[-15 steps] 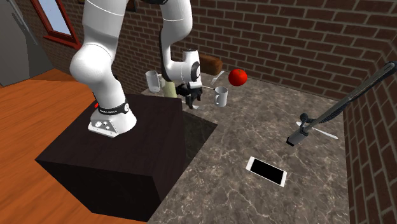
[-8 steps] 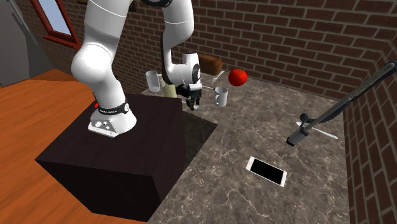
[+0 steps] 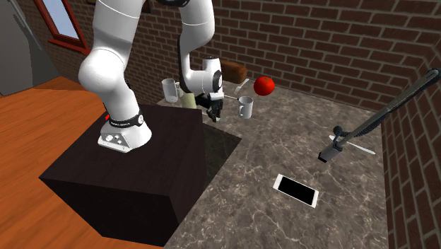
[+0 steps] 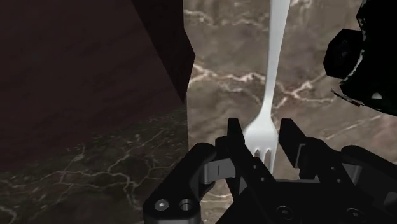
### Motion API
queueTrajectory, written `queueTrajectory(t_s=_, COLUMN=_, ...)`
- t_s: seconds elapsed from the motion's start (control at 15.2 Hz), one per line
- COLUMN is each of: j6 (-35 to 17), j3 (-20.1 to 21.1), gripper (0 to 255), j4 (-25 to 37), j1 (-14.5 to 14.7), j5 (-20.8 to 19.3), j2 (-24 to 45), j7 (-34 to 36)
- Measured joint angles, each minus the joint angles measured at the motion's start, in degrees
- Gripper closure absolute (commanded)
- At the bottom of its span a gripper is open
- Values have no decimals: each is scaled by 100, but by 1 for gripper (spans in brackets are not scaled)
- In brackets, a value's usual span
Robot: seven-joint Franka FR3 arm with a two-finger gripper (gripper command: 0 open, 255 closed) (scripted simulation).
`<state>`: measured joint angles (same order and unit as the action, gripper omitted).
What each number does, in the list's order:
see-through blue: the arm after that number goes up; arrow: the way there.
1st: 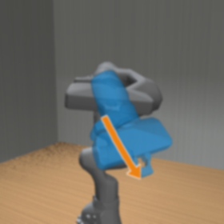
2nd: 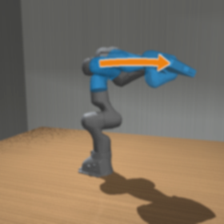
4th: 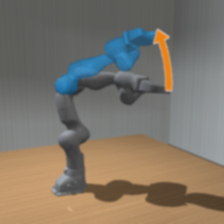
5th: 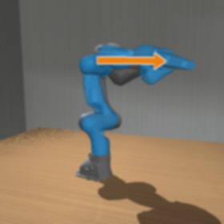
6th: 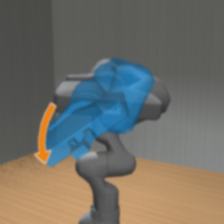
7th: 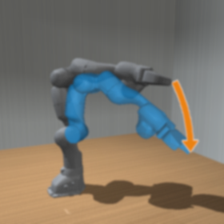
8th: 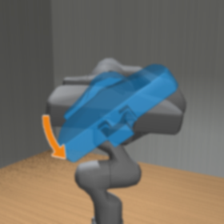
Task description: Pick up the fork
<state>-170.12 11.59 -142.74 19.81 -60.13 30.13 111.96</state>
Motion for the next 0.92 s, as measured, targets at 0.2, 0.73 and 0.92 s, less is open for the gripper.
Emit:
queueTrajectory(t_s=0.2, j6=145, j3=352, gripper=255, j4=-143, j1=-270, j5=369, j2=-278, j7=-326)
queueTrajectory(t_s=0.73, j6=515, j3=1276, gripper=255, j4=-530, j1=-1061, j5=1431, j2=-1010, j7=-1278)
queueTrajectory(t_s=0.92, j6=635, j3=1627, gripper=255, j4=-657, j1=-1317, j5=1857, j2=-1274, j7=-1602)
